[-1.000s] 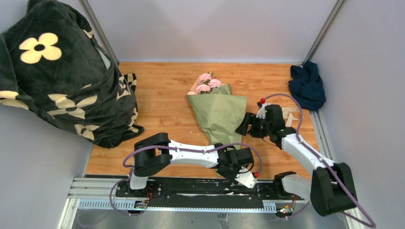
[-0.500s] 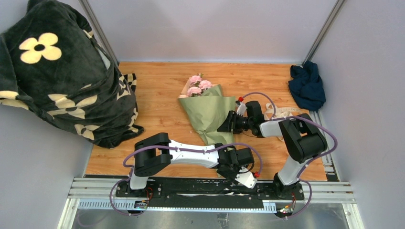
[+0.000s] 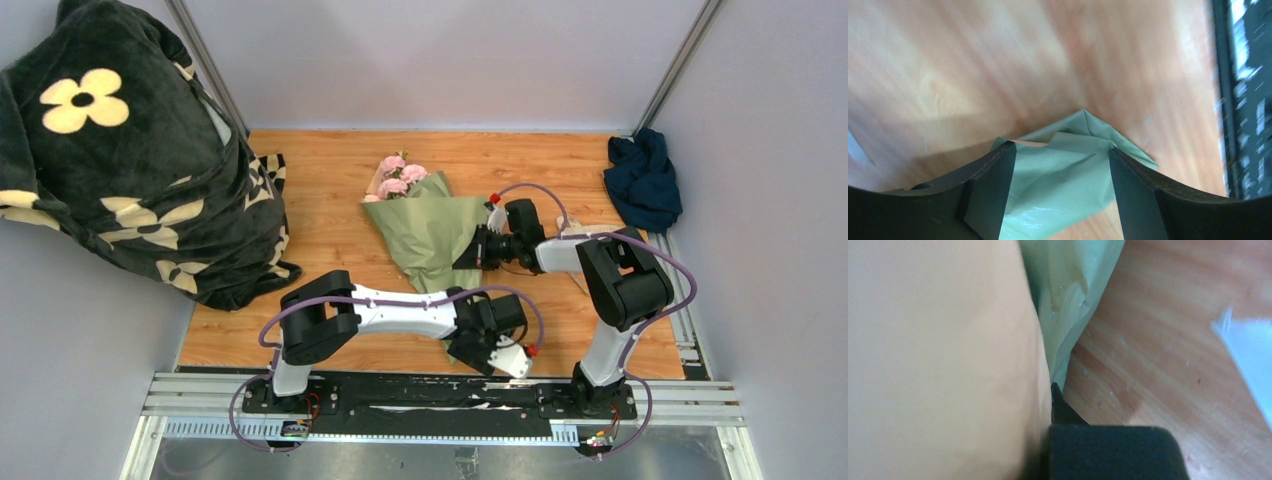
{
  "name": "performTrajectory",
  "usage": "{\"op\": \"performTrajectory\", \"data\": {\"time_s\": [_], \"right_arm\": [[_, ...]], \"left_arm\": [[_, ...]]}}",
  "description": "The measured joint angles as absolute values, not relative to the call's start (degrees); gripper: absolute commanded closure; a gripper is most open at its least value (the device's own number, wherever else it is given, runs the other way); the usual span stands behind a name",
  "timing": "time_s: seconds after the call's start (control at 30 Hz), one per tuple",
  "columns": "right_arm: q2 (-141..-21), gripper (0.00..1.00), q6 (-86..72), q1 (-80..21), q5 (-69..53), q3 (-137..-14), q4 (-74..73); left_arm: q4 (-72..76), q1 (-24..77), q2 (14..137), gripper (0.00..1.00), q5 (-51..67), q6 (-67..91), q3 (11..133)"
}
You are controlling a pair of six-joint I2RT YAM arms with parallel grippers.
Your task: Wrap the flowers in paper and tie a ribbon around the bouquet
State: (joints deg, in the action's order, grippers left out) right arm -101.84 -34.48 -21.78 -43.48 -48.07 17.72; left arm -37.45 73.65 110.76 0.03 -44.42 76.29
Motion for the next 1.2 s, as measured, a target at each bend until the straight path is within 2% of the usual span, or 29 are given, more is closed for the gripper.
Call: {"op": "performTrajectory", "data": {"time_s": [0.23, 0.4, 0.6, 0.8, 0.93, 1.0, 1.03, 1.1, 1.17, 1.2], "right_arm": [[-103.9, 1.0, -28.2, -18.7, -41.7, -66.7, 3.1], [-114.5, 1.0, -24.1, -14.0, -42.0, -82.6, -5.5], [-123.6, 1.0, -17.6, -11.6, -43.8, -92.5, -13.0], [-130.0, 1.0, -10.4, -9.8, -49.8, -101.0, -18.9], [-132.0, 1.0, -7.3, -9.3, -51.3, -104.0, -21.3], [-132.4, 1.0, -6.3, -9.2, -51.5, -104.5, -21.9], [-132.5, 1.0, -6.0, -9.2, -51.5, -104.6, -22.0], [-132.5, 1.0, -5.5, -9.2, -51.5, -104.6, -22.2], [-132.5, 1.0, -5.1, -9.2, -51.4, -104.6, -22.3], [-132.5, 1.0, -5.1, -9.2, -51.4, -104.6, -22.3]], "left_arm": [[-45.7, 63.5, 103.4, 0.27, 6.9, -45.3, 82.8], [-41.8, 61.6, 102.7, 0.29, 15.5, -45.4, 88.7], [-33.9, 59.2, 116.7, 0.26, 18.2, -45.0, 99.7], [-28.1, 57.3, 129.6, 0.18, 17.4, -44.8, 106.9], [-26.0, 56.6, 135.5, 0.18, 15.6, -43.3, 112.6], [-25.5, 56.1, 138.0, 0.26, 14.7, -42.4, 115.5], [-25.5, 55.9, 138.6, 0.34, 14.5, -42.2, 116.1], [-25.9, 55.1, 140.2, 0.57, 14.0, -41.8, 118.0], [-26.9, 54.8, 141.3, 0.93, 13.5, -41.7, 119.6], [-27.5, 54.6, 141.8, 1.0, 13.7, -41.3, 120.1]]}}
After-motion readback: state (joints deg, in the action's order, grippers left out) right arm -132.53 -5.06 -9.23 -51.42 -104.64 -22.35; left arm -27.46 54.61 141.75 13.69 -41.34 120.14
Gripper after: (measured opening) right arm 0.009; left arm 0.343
